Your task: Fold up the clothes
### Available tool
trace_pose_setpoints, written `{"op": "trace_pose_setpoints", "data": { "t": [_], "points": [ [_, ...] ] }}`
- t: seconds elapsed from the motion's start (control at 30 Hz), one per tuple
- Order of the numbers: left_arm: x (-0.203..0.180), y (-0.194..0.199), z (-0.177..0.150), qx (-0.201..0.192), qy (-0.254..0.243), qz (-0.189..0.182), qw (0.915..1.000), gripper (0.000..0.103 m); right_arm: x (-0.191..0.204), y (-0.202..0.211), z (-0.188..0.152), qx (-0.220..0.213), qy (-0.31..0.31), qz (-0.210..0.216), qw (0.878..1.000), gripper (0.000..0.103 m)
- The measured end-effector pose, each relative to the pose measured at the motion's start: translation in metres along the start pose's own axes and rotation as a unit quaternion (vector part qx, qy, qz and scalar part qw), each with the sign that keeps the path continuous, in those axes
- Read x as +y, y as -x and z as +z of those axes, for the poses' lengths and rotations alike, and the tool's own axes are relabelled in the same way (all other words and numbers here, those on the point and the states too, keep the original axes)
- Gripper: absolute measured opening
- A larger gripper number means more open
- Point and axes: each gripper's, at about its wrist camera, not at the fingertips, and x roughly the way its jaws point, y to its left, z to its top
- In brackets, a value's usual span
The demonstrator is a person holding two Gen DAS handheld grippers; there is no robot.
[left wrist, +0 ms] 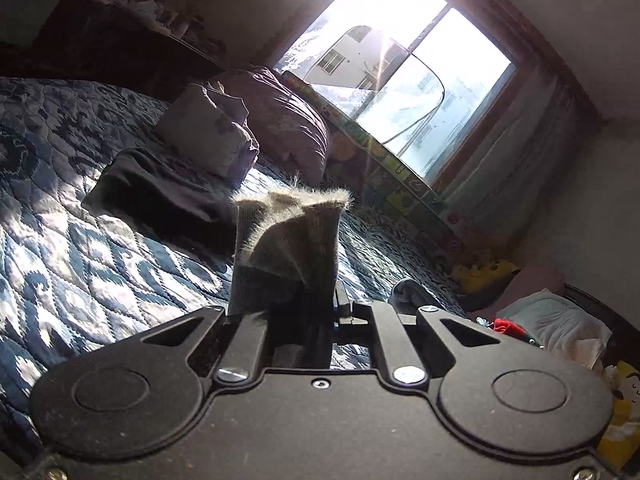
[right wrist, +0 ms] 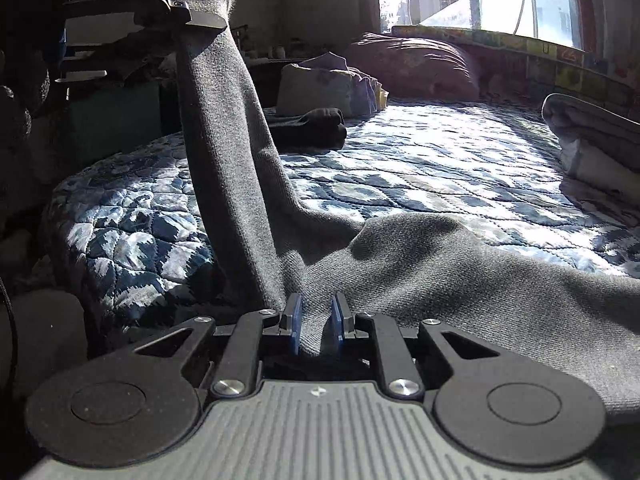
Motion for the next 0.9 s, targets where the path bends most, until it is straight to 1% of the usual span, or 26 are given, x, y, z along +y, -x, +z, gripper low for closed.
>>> {"op": "trace_pose_setpoints", "data": {
  "t": [0.07,0.13,0.2,0.3,0.37,0.4,0.43,0.5,0.53,0.57,0.6,0.63,0.67,0.73,0.77,0.8,0.83,0.87,0.9],
  "points": [
    [-0.010,0.003,-0.001,-0.001,-0.011,-0.021,0.9997,0.007,-0.016,0.013,0.005,-0.019,-0.045,0.014,0.999,0.018],
    [-0.021,0.002,-0.003,0.003,-0.015,-0.040,0.9991,0.007,-0.043,0.025,0.008,-0.031,-0.106,0.018,0.994,0.018],
    [-0.036,0.001,-0.010,0.009,-0.029,-0.056,0.9979,0.007,-0.079,0.044,0.008,-0.054,-0.182,0.029,0.981,0.019],
    [-0.065,-0.006,-0.028,0.026,-0.066,-0.073,0.9948,0.007,-0.133,0.079,0.002,-0.104,-0.280,0.035,0.954,0.021],
    [-0.084,-0.014,-0.043,0.035,-0.092,-0.080,0.9919,0.007,-0.166,0.100,-0.006,-0.134,-0.332,0.033,0.933,0.026],
    [-0.095,-0.020,-0.052,0.044,-0.103,-0.083,0.9902,0.007,-0.183,0.109,-0.013,-0.147,-0.357,0.031,0.922,0.027],
    [-0.106,-0.027,-0.063,0.053,-0.118,-0.085,0.9880,0.007,-0.197,0.117,-0.019,-0.158,-0.382,0.030,0.910,0.027],
    [-0.129,-0.040,-0.087,0.065,-0.159,-0.088,0.9813,0.007,-0.219,0.127,-0.032,-0.175,-0.430,0.039,0.885,0.035],
    [-0.139,-0.045,-0.099,0.070,-0.183,-0.088,0.9766,0.007,-0.230,0.133,-0.041,-0.188,-0.458,0.044,0.867,0.041],
    [-0.149,-0.051,-0.114,0.078,-0.214,-0.091,0.9694,0.007,-0.241,0.138,-0.050,-0.201,-0.485,0.054,0.849,0.047],
    [-0.158,-0.057,-0.128,0.086,-0.242,-0.092,0.9621,0.007,-0.247,0.140,-0.056,-0.206,-0.504,0.062,0.837,0.049],
    [-0.164,-0.060,-0.141,0.093,-0.269,-0.093,0.9543,0.007,-0.255,0.140,-0.065,-0.209,-0.528,0.076,0.820,0.053],
    [-0.170,-0.064,-0.157,0.099,-0.306,-0.094,0.9423,0.007,-0.261,0.139,-0.071,-0.207,-0.547,0.091,0.806,0.058],
    [-0.177,-0.069,-0.182,0.110,-0.362,-0.098,0.9203,0.007,-0.268,0.132,-0.083,-0.199,-0.578,0.119,0.782,0.063],
    [-0.179,-0.070,-0.193,0.118,-0.385,-0.103,0.9097,0.007,-0.269,0.130,-0.086,-0.194,-0.585,0.127,0.777,0.064],
    [-0.180,-0.071,-0.203,0.123,-0.409,-0.106,0.8979,0.007,-0.270,0.128,-0.086,-0.188,-0.585,0.129,0.778,0.065],
    [-0.181,-0.072,-0.211,0.126,-0.431,-0.104,0.8872,0.007,-0.270,0.127,-0.087,-0.182,-0.584,0.131,0.780,0.068],
    [-0.180,-0.070,-0.219,0.129,-0.453,-0.103,0.8762,0.007,-0.270,0.126,-0.085,-0.176,-0.578,0.131,0.786,0.070],
    [-0.179,-0.069,-0.223,0.132,-0.463,-0.104,0.8703,0.007,-0.269,0.125,-0.083,-0.171,-0.572,0.132,0.791,0.072]
  ]
}}
